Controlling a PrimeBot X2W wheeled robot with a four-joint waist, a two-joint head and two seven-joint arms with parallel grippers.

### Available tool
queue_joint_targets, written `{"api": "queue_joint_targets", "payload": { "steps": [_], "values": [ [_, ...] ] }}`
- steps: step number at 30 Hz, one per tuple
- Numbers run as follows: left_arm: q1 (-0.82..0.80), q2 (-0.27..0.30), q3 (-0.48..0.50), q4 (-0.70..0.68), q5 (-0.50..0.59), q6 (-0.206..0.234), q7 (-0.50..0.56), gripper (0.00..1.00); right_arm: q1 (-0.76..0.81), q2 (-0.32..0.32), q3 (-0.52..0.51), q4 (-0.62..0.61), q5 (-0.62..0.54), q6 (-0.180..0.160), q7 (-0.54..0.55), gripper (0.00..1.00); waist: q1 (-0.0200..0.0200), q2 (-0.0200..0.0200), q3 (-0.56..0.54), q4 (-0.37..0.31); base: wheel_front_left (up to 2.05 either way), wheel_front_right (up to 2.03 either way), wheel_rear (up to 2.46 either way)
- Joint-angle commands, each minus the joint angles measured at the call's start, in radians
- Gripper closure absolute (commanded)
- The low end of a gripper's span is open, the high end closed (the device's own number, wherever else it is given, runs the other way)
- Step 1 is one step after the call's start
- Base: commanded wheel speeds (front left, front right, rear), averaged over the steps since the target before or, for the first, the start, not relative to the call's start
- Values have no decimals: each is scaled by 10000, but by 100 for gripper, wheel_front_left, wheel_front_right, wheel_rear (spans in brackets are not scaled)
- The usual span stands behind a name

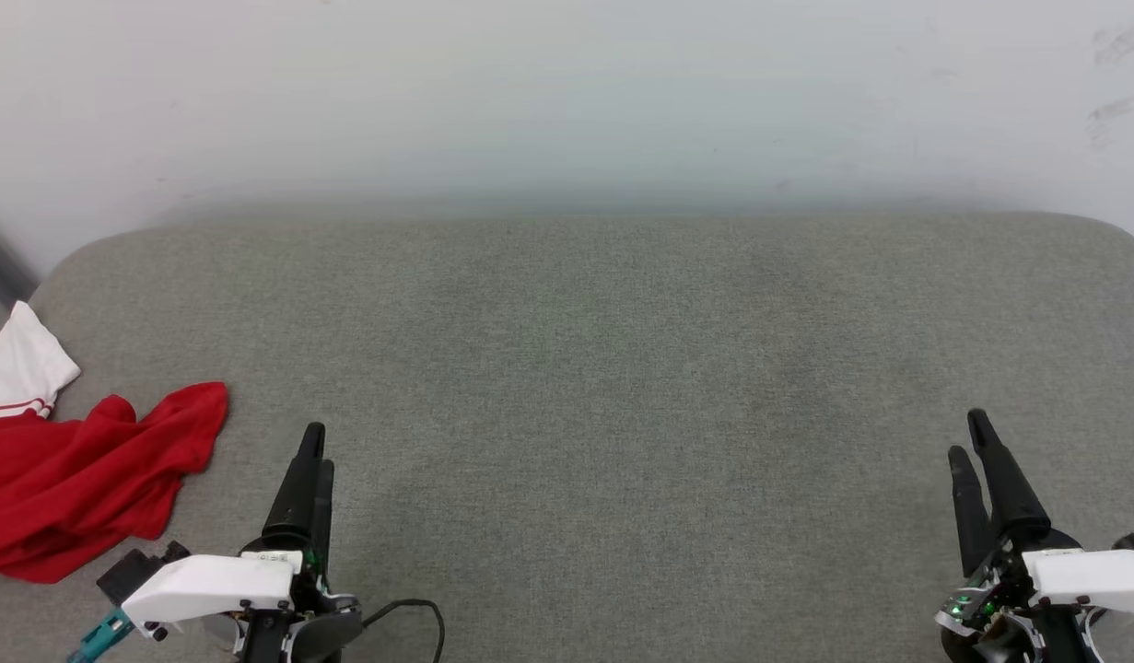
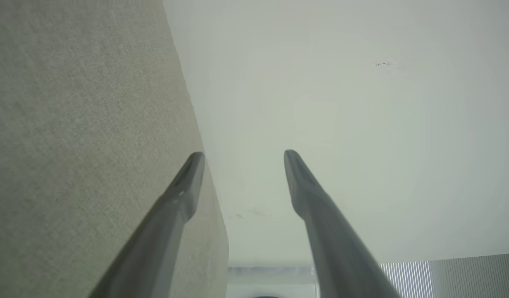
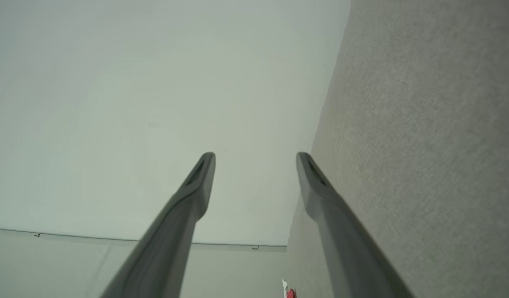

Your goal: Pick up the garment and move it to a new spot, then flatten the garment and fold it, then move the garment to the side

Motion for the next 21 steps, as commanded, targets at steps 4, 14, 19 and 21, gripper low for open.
{"api": "queue_joint_targets", "payload": {
  "steps": [4, 14, 19, 21],
  "values": [
    [-297, 25, -78, -316, 998, -16, -237, 0, -58, -255, 110, -267, -853, 2, -292, 0, 0, 0, 0, -7, 0, 0, 0],
    [-289, 28, -273, -511, 3570, 275, -648, 0, 8, -252, 109, -510, -3748, 2, -711, 0, 0, 0, -6, -38, 0, 0, 0],
    [-258, 32, -434, -609, 5462, 471, -908, 0, 132, -179, 164, -723, -6003, 1, -977, 0, 0, 0, -11, -52, 0, 0, 0],
    [-250, 40, -471, -651, 5915, 507, -979, 0, 162, -165, 192, -774, -6544, 1, -1049, 0, 0, 0, -13, -53, 0, 0, 0]
  ]
}}
